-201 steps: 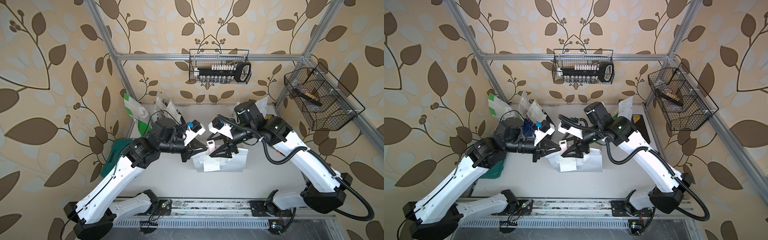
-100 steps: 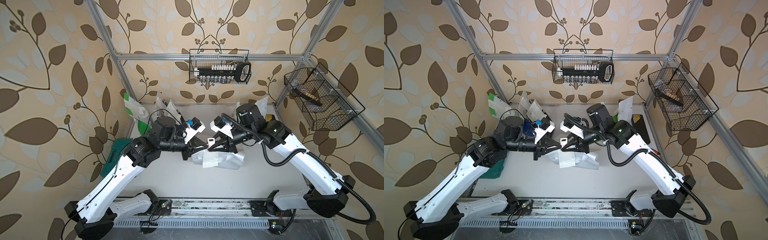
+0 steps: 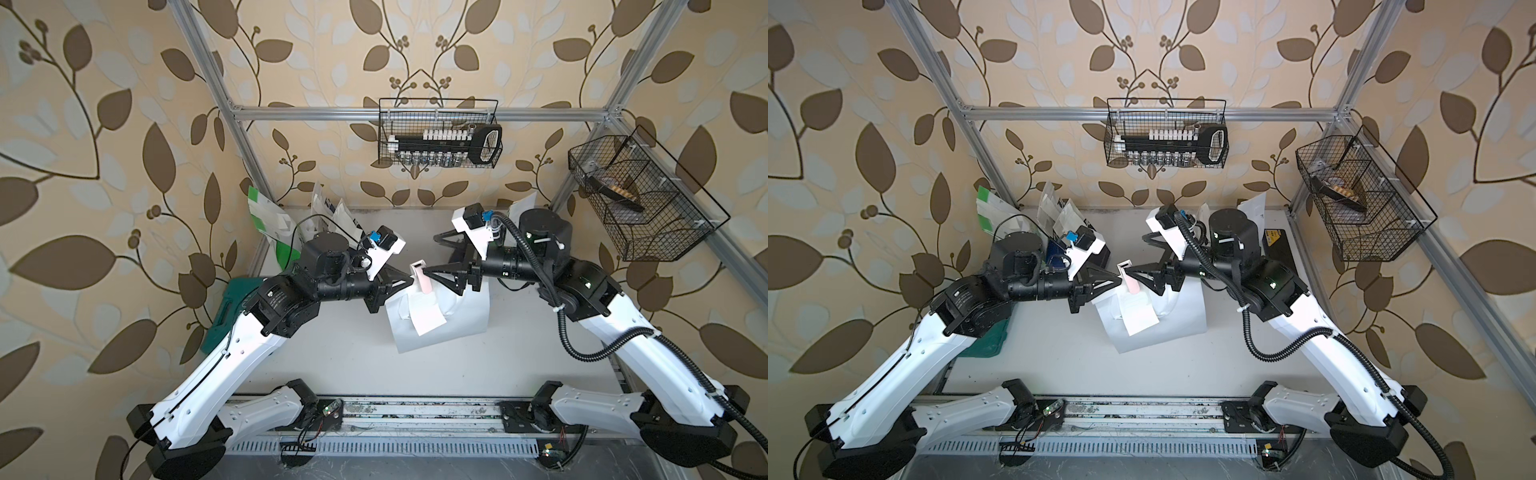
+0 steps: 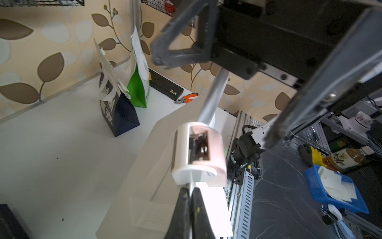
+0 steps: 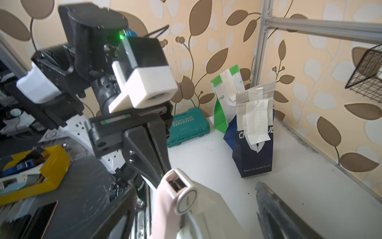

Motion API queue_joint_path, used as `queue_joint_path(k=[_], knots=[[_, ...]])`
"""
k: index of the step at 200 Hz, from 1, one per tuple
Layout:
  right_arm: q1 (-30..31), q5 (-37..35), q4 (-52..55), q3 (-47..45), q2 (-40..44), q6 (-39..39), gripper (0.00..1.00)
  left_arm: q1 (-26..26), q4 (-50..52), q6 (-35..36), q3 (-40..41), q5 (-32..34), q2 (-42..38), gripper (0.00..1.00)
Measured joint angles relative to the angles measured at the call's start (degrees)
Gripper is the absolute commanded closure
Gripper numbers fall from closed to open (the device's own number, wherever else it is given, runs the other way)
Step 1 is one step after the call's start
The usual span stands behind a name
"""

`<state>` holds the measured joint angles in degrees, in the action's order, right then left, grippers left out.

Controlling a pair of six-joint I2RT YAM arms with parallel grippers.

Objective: Staple the receipts to the bags
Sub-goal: Staple the receipt to the takeout bag, then pick up the stapler from the takeout bag.

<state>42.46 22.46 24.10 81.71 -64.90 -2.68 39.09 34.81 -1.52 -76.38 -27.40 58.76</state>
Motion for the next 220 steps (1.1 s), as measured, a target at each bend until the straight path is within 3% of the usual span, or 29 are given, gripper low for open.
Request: queue_joint_path(k=[44,72,103,125,168,220], knots=[[12.2,-21.6,-7.1,-5.9,2.4,-2.4,0.33,1.3,-0.8,-3.4,0.1,5.6,0.0,1.00],[18.8,-33.4,-9.2,-6.8,-1.4,-0.6,0.47,1.9,-0.8,-4.5,0.1,7.0,0.2,1.00],[20.2,-41.5,-10.4,-6.8,-3.9,-0.2,0.82,1.7,-0.3,-5.3,0.1,9.6,0.5,1.00],[20.4,-45.8,-11.1,-6.7,-4.4,0.5,1.00,1.7,-0.4,-5.7,0.1,10.2,0.6,1.00],[19.6,-57.7,-12.8,-6.3,-6.9,1.0,1.00,1.8,-0.2,-6.2,0.1,11.5,0.7,1.00],[10.0,-64.2,-9.7,-6.3,-3.7,-1.2,1.00,1.9,-0.7,-6.1,0.5,16.7,1.3,1.00]])
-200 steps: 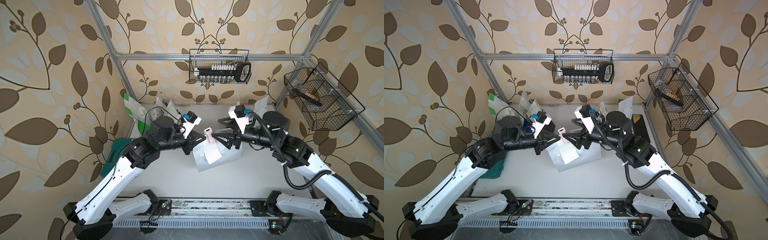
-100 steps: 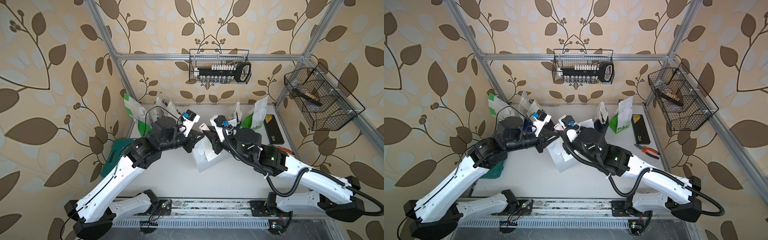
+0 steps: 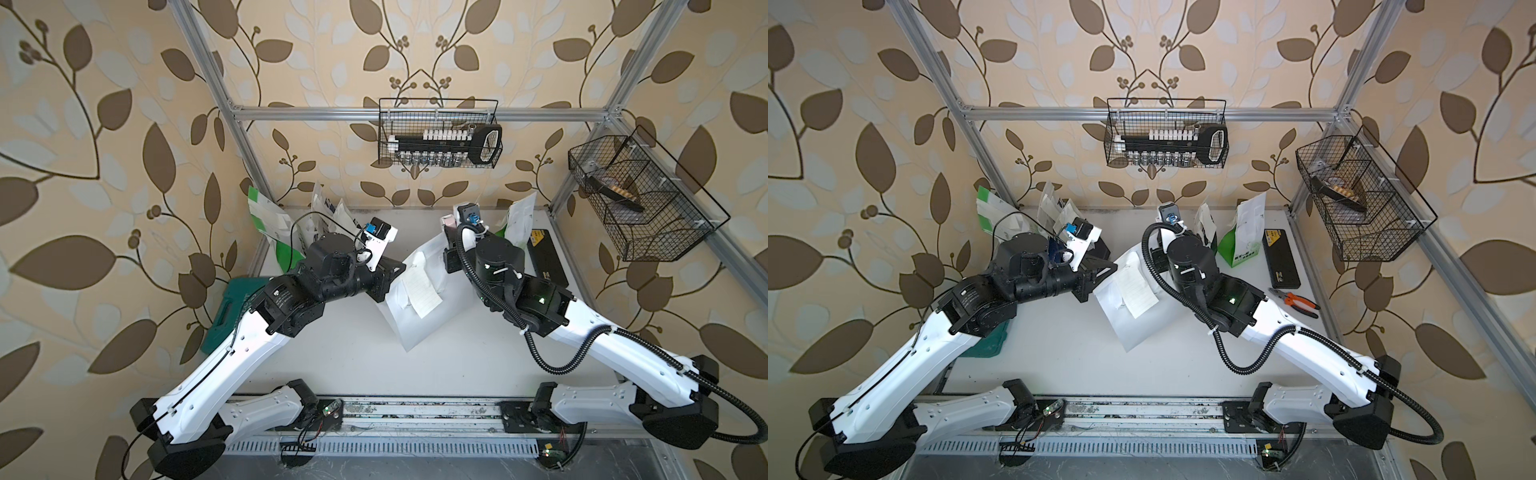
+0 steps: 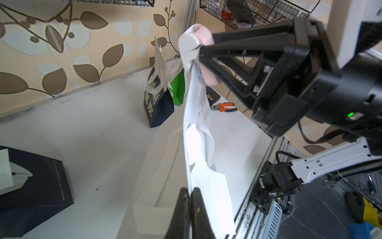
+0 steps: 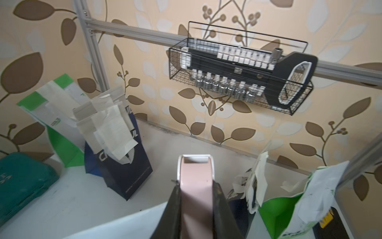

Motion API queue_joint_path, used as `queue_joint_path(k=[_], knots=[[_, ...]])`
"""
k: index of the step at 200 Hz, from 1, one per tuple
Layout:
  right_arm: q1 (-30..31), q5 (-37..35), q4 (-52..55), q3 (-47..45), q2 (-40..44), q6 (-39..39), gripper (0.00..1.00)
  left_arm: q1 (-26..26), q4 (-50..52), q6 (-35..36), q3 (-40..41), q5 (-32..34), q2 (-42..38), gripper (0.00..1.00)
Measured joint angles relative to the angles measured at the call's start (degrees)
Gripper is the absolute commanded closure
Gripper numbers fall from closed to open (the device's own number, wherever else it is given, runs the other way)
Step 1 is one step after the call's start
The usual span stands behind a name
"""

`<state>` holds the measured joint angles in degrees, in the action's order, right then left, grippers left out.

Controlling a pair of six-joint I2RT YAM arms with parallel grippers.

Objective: Staple the receipts to the bags
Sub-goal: Pick up the stapler from the takeout bag, then place the takeout bag at the center of the board.

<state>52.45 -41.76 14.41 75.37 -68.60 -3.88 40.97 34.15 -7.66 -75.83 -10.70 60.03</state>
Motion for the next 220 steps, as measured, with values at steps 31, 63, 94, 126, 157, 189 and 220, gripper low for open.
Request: queue_joint_path(k=[31,63,94,126,157,189,220], knots=[[-1.2,-2.0,2.7,-2.3,6.8,-2.1,1.00,-0.2,-3.3,0.0,0.3,5.6,3.8,1.00],[-1.4,-4.0,5.7,-6.7,12.6,-4.7,1.00,-1.3,-6.5,-0.7,-0.1,12.8,12.1,1.00],[-1.4,-5.0,9.2,-10.5,15.8,-6.2,1.00,-1.9,-6.5,-1.9,-1.2,16.7,17.4,1.00],[-1.4,-5.4,11.5,-11.5,17.7,-7.6,1.00,-2.5,-8.8,-3.1,-2.7,19.4,19.3,1.00],[-2.5,-4.0,14.8,-12.3,17.5,-10.5,1.00,-5.2,-13.6,-5.0,-4.7,19.6,23.7,1.00],[-10.5,8.3,19.4,-14.2,13.5,-14.5,1.00,-8.6,-15.5,-7.4,-8.7,17.0,32.0,0.96],[-17.7,22.4,22.8,-14.8,5.5,-16.1,1.00,-9.1,-14.6,-8.8,-12.7,14.4,38.0,0.61]])
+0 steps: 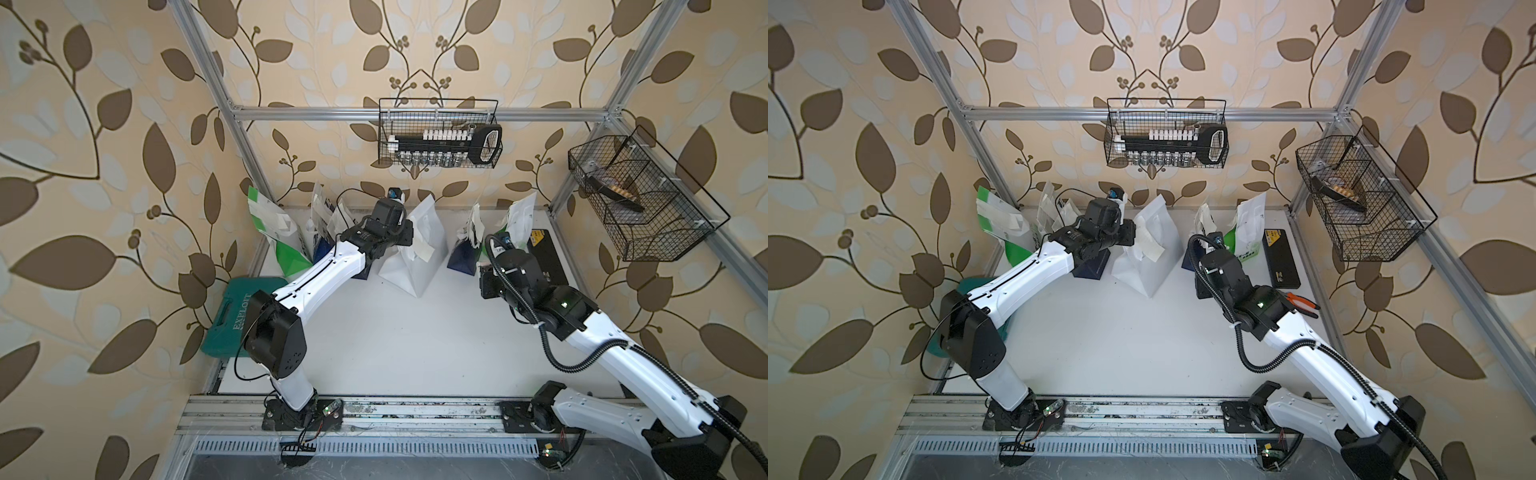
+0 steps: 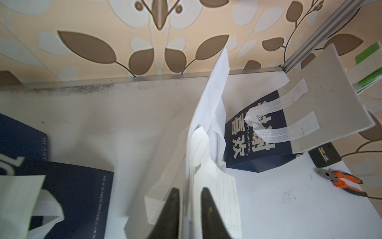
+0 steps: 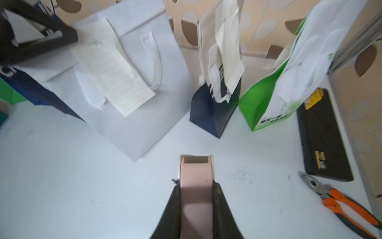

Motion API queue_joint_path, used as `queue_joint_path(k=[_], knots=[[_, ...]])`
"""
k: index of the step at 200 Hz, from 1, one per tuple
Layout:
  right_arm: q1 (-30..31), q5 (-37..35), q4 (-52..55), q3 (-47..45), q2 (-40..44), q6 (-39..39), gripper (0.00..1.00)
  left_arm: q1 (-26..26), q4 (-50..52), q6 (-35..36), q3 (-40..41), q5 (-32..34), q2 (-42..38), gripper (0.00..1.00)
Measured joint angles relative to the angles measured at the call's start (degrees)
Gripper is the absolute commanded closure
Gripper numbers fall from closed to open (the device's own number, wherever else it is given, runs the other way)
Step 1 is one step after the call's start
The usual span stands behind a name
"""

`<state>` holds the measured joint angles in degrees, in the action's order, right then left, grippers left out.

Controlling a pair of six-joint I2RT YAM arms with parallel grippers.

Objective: Staple the receipts to the bags
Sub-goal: Place the takeout bag at the center of the board, then place the stapler at the center of the board.

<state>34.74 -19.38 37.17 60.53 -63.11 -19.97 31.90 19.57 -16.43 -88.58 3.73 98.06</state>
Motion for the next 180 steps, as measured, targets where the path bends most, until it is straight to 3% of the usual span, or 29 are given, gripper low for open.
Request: queue_joint_path(k=[23,29,31,35,76,115,123,137,145,164,180], knots=[[-0.8,6.6,0.6,-1.4,-4.1,-0.4,1.00,0.0,0.8,-1.2,-0.3,-1.5,0.6,0.48],[-0.8,7.8,0.6,-1.9,-5.0,-0.6,1.00,0.0,0.9,-1.3,-0.3,-1.8,0.5,0.23],[-0.8,8.3,0.6,-2.0,-5.4,-0.6,1.00,0.0,1.0,-1.3,-0.3,-1.8,0.5,0.07],[-0.9,9.2,0.6,-2.3,-6.1,-0.7,1.00,0.0,1.0,-1.2,-0.3,-2.0,0.3,0.02],[-1.4,14.1,-0.1,-3.7,-16.0,-1.3,1.00,0.0,2.7,-1.4,0.3,-3.1,-6.5,0.01],[-2.0,15.3,-0.2,-3.8,-26.0,-1.3,1.00,0.0,2.1,-1.2,7.0,-4.8,-27.7,0.01],[-2.1,15.4,-0.1,-3.9,-27.1,-1.3,0.92,0.0,1.6,-1.2,9.2,-4.9,-32.7,0.01],[-2.1,15.4,-0.3,-3.9,-28.5,-1.3,0.61,0.0,0.9,-1.0,13.1,-4.8,-39.9,0.01],[-2.1,15.4,-0.4,-3.9,-29.0,-1.4,0.50,0.0,0.7,-0.8,15.3,-4.8,-43.3,0.01],[-2.1,15.3,-0.7,-3.9,-29.0,-1.8,0.36,0.0,1.2,0.0,20.1,-4.4,-49.7,0.01],[-2.1,14.8,-0.9,-3.9,-27.4,-2.2,0.32,0.0,2.5,0.9,23.5,-3.2,-53.3,0.01]])
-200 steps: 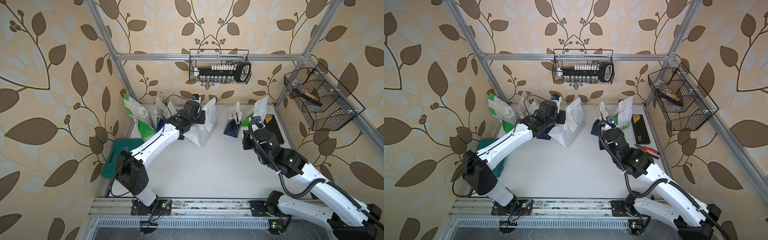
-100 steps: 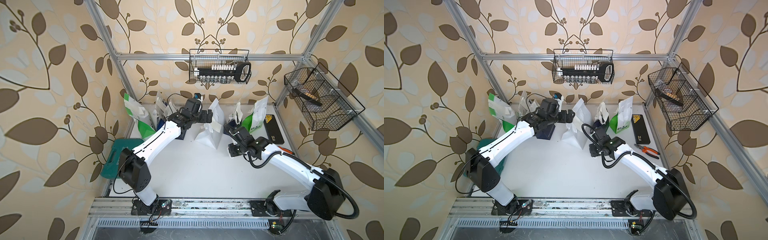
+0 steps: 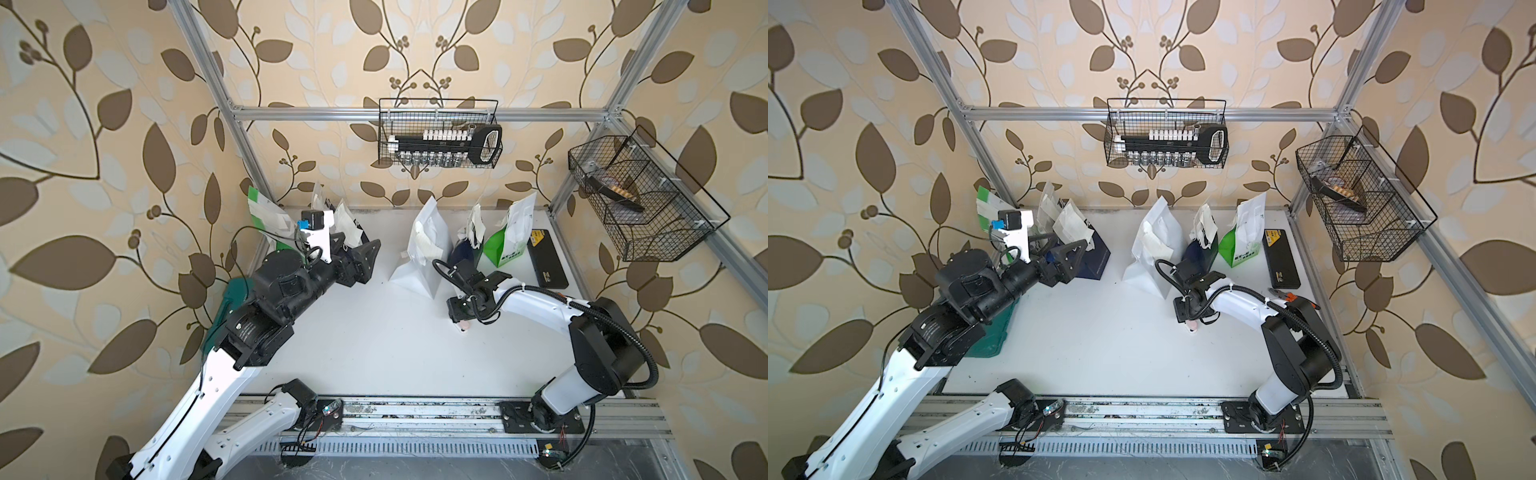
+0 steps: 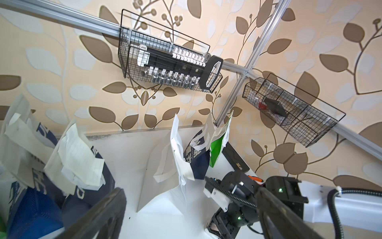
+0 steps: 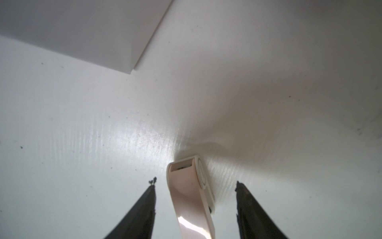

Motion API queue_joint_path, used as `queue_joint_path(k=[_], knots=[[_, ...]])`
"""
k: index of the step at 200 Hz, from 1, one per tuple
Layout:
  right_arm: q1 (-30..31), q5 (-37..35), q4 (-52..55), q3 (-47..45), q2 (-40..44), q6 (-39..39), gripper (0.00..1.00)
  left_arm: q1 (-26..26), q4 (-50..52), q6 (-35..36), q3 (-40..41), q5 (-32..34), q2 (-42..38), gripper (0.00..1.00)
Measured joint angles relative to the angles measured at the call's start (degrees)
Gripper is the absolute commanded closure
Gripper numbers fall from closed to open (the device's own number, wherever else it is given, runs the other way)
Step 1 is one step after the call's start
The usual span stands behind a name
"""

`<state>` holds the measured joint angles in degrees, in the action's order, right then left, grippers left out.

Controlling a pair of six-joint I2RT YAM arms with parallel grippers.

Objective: Staple the receipts to the bags
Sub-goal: Place the stapler at the center of the board, then reset both arms

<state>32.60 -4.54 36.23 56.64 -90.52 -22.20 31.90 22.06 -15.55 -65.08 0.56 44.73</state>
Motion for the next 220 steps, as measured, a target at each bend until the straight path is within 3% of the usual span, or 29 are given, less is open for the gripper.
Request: queue_joint_path(k=[25,55,96,107,134,183,220], knots=[[0.0,-1.0,0.0,-0.1,6.7,-0.3,0.29,0.0,3.5,0.7,4.3,4.2,-4.3,0.01],[0.0,-4.4,-4.5,-3.4,23.5,-2.2,0.27,0.0,4.7,0.9,12.5,12.3,-9.3,0.01],[0.0,-9.5,-15.8,-14.5,44.2,-4.5,0.01,-0.1,6.4,-0.8,25.7,18.7,-8.3,0.01],[0.0,-11.0,-17.7,-16.9,47.0,-5.5,0.00,-0.1,6.1,-1.0,27.4,20.3,-6.6,0.01],[0.0,-14.7,-18.5,-17.9,47.9,-6.9,0.00,-2.4,0.3,1.9,31.4,22.8,-2.1,0.01],[0.0,-17.4,-17.4,-17.0,43.8,-8.2,0.00,-17.0,-18.3,12.4,39.3,21.7,13.5,0.01],[-0.1,-19.8,-17.0,-17.0,43.8,-8.0,0.00,-24.5,-37.7,15.1,44.0,14.7,24.6,0.01]])
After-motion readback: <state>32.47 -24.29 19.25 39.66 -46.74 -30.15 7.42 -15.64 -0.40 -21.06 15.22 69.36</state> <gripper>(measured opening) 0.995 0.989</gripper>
